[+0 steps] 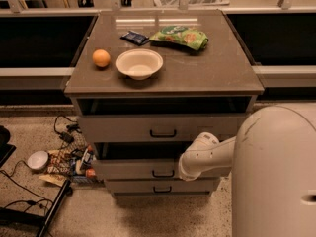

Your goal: Open middle drawer

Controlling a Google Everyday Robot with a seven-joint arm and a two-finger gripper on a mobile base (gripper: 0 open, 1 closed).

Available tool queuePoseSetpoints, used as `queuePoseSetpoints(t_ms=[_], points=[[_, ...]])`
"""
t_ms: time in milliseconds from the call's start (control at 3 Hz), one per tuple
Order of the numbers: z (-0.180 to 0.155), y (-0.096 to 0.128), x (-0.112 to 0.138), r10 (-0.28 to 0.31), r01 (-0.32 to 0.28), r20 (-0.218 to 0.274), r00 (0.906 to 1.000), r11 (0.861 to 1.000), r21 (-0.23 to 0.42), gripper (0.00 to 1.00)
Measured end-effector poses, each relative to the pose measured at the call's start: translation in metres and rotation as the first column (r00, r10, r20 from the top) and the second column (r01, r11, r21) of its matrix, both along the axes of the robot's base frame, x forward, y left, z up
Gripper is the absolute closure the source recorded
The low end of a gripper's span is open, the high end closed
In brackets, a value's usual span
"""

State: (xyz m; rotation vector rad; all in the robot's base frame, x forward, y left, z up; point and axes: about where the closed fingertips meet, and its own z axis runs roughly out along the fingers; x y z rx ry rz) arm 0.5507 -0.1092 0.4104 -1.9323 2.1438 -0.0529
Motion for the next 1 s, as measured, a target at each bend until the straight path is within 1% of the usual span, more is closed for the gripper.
queuePoseSetpoints(t_ms=[333,1000], points=[[0.0,0.0,0.0,0.0,0.0,0.0,1.0,1.0,0.0,0.82],[0.0,0.0,0.0,0.0,0.0,0.0,1.0,1.0,0.0,0.36]])
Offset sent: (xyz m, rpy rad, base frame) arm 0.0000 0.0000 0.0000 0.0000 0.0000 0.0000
